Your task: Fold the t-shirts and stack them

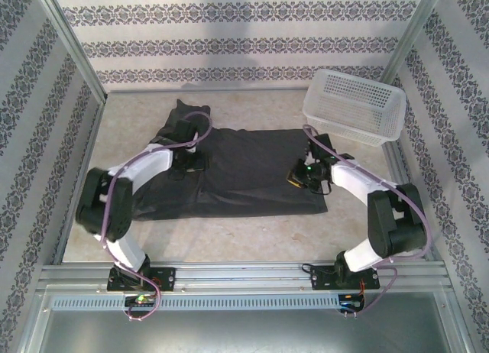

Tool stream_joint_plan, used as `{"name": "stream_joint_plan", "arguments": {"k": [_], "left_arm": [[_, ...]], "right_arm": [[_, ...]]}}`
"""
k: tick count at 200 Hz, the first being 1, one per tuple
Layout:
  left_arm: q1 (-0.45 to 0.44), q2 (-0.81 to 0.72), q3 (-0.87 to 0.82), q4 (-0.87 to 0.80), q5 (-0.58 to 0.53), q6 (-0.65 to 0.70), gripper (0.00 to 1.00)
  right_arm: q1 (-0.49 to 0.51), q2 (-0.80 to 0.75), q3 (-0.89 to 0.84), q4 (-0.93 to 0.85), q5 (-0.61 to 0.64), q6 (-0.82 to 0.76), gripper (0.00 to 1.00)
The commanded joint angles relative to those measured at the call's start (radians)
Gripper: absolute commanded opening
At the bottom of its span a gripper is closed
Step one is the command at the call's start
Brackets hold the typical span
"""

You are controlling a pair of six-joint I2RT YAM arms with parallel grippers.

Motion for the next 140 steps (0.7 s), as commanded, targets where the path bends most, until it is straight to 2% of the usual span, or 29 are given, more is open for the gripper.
{"name": "stream_joint_plan", "arguments": {"k": [1, 21, 47, 86, 108, 140], "left_arm": [[0.073, -0.141, -0.111, 0.01, -0.044, -0.187, 0.49], [0.152, -0.229, -0.226, -0.012, -0.037, -0.29, 0.4], [0.254, -0.276, -0.347, -0.028, -0.006, -0.362, 0.32], [0.374, -0.211, -0.4, -0.032, -0.017, -0.411, 0.31], [0.428, -0.152, -0.377, -0.074, -0.054, -0.455, 0.31], [0.478, -0.143, -0.384, -0.068, -0.035, -0.531, 0.31]], "right_arm": [[-0.056, -0.05, -0.071, 0.045, 0.047, 0.066, 0.1], [-0.089, -0.034, -0.1, 0.048, 0.051, 0.087, 0.07], [-0.106, 0.023, -0.102, 0.052, 0.062, 0.112, 0.04], [-0.122, 0.11, 0.001, -0.091, 0.187, 0.111, 0.03], [-0.113, 0.176, 0.084, -0.19, 0.211, 0.11, 0.04], [-0.062, 0.264, 0.178, -0.366, 0.227, 0.095, 0.05]]}}
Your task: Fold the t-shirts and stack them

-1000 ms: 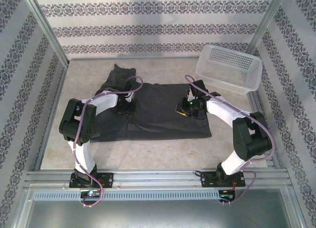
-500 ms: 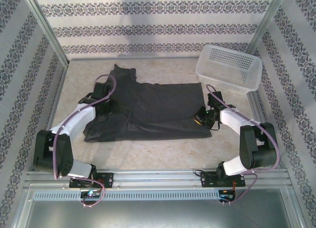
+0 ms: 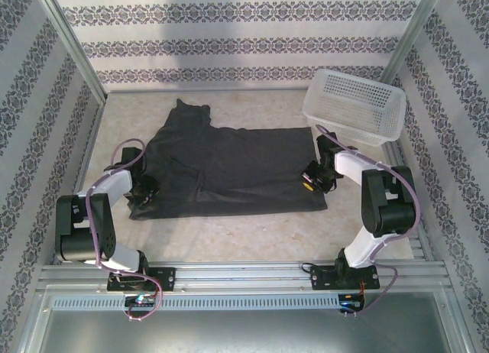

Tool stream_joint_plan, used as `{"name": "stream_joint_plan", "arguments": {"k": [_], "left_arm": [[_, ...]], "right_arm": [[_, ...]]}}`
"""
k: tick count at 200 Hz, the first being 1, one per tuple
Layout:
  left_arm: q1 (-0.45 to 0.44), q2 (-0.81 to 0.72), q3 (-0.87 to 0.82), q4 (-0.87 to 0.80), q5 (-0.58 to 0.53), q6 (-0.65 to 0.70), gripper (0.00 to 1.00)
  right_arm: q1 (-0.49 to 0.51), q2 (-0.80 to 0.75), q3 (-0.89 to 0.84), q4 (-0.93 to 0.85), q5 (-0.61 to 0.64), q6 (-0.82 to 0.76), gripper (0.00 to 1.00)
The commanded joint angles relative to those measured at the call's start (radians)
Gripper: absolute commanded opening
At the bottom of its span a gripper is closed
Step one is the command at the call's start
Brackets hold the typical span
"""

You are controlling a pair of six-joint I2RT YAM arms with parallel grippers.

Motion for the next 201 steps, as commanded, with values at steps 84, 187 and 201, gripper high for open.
{"name": "stream_joint_plan", "arguments": {"k": [84, 187, 201], "left_arm": [[0.144, -0.123, -0.129, -0.207, -0.095, -0.187, 0.3], [0.151, -0.263, -0.242, -0.181, -0.117, -0.35, 0.28], [0.15, -0.29, -0.216, -0.194, -0.147, -0.339, 0.3]], "right_arm": [[0.124, -0.045, -0.124, -0.248, 0.047, 0.125, 0.09], [0.188, -0.1, -0.204, -0.271, -0.017, 0.193, 0.09], [0.188, -0.125, -0.179, -0.303, 0.015, 0.187, 0.09]]}}
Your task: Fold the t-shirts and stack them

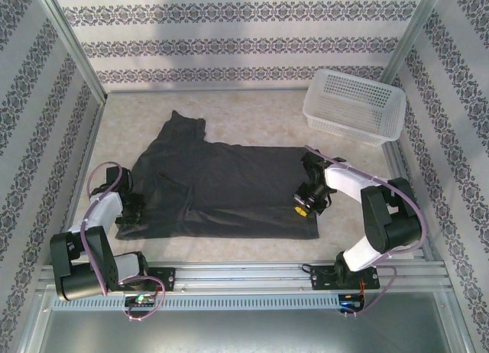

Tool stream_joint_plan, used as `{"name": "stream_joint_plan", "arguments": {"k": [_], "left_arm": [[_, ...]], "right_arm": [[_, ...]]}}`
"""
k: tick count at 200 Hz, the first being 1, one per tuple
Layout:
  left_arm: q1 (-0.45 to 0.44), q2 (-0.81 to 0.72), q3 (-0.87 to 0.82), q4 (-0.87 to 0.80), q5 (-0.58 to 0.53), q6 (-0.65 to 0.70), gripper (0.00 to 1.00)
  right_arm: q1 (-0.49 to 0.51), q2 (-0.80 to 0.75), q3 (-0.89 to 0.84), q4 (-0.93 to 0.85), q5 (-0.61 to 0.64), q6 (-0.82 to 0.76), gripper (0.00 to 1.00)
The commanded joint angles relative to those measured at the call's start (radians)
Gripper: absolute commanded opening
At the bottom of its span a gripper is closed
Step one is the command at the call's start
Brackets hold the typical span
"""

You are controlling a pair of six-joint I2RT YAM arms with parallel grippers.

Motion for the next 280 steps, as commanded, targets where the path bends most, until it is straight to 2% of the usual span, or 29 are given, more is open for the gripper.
{"name": "stream_joint_plan", "arguments": {"k": [1, 17, 33, 45, 67, 97, 122, 158, 193, 214, 259, 280], "left_arm": [[0.017, -0.023, -0.013, -0.105, -0.088, -0.02, 0.3], [0.005, -0.031, 0.049, -0.122, -0.118, 0.017, 0.36], [-0.041, -0.023, 0.156, -0.109, -0.164, 0.093, 0.43], [-0.071, 0.016, 0.235, -0.045, -0.147, 0.178, 0.45], [-0.12, 0.171, 0.408, 0.074, -0.069, 0.329, 0.46], [-0.136, 0.433, 0.6, 0.29, 0.074, 0.422, 0.45], [-0.151, 0.635, 0.771, 0.433, 0.109, 0.529, 0.44], [-0.153, 0.9, 1.063, 0.456, 0.146, 0.622, 0.44], [-0.16, 1.092, 1.26, 0.456, 0.203, 0.613, 0.45], [-0.177, 1.168, 1.355, 0.404, 0.204, 0.624, 0.47], [-0.207, 1.217, 1.384, 0.368, 0.214, 0.616, 0.48], [-0.219, 1.22, 1.375, 0.344, 0.212, 0.62, 0.43]], "right_arm": [[0.011, 0.007, -0.024, -0.121, 0.062, 0.021, 0.09], [0.011, -0.048, 0.013, -0.149, 0.108, 0.015, 0.13], [0.009, -0.125, 0.05, -0.113, 0.143, -0.014, 0.25], [0.008, -0.182, 0.065, -0.016, 0.145, -0.059, 0.35], [-0.001, -0.231, 0.06, 0.263, 0.091, -0.17, 0.46], [-0.064, -0.123, 0.129, 0.467, -0.022, -0.251, 0.44], [-0.103, -0.025, 0.203, 0.538, -0.058, -0.286, 0.44], [-0.144, 0.063, 0.282, 0.525, -0.093, -0.275, 0.44], [-0.145, 0.068, 0.303, 0.483, -0.068, -0.266, 0.44], [-0.151, 0.065, 0.296, 0.476, -0.061, -0.258, 0.45], [-0.16, 0.091, 0.312, 0.47, -0.059, -0.257, 0.46], [-0.16, 0.118, 0.32, 0.465, -0.034, -0.25, 0.45]]}}
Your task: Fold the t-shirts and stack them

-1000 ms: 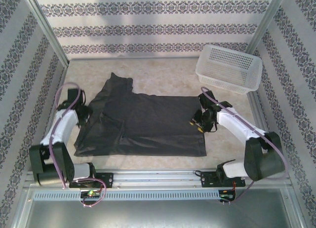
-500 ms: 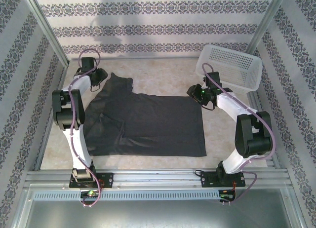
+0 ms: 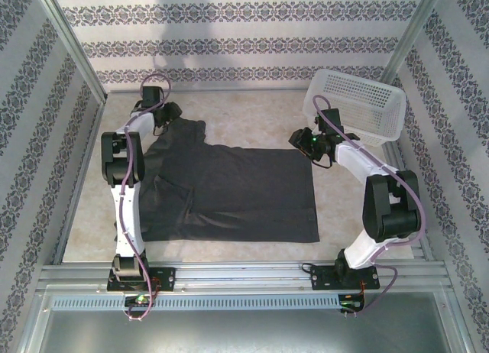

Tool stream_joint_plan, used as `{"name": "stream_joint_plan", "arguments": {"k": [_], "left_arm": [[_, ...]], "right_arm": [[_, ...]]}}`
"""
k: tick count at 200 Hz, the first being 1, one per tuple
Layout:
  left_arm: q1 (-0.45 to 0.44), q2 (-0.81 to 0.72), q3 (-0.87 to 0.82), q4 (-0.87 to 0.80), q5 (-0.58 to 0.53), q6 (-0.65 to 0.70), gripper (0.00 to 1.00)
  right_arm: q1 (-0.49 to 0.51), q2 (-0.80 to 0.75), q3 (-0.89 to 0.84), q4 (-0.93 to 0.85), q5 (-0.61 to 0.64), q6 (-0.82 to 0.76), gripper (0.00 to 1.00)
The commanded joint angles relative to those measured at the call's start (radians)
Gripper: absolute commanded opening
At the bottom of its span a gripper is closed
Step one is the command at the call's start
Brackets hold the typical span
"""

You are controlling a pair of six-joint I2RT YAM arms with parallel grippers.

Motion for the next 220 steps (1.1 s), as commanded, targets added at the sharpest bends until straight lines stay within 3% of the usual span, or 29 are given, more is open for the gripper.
{"name": "stream_joint_plan", "arguments": {"k": [1, 24, 38, 49, 91, 145, 182, 220], "left_arm": [[-0.017, 0.007, 0.016, -0.053, 0.017, 0.028, 0.43], [-0.025, 0.001, 0.019, -0.095, -0.004, 0.033, 0.21], [-0.032, -0.015, 0.026, -0.116, -0.035, 0.048, 0.07], [-0.037, -0.031, 0.045, -0.133, -0.054, 0.067, 0.03], [-0.071, -0.077, 0.115, -0.181, -0.087, 0.125, 0.0], [-0.1, -0.124, 0.069, -0.219, -0.132, 0.2, 0.0], [-0.101, -0.154, 0.028, -0.23, -0.161, 0.218, 0.0], [-0.101, -0.173, 0.0, -0.232, -0.17, 0.223, 0.0]], "right_arm": [[-0.008, 0.036, 0.03, -0.021, 0.03, 0.004, 0.45], [-0.009, 0.053, 0.028, -0.069, 0.141, 0.077, 0.45], [-0.002, 0.04, -0.023, 0.019, 0.188, 0.134, 0.45], [0.01, 0.035, -0.043, 0.062, 0.257, 0.172, 0.47], [-0.031, 0.146, -0.004, 0.073, 0.352, 0.256, 0.47], [-0.038, 0.298, 0.18, -0.077, 0.343, 0.17, 0.44], [-0.026, 0.37, 0.256, -0.127, 0.303, 0.159, 0.38], [-0.005, 0.378, 0.286, -0.233, 0.342, 0.162, 0.3]]}}
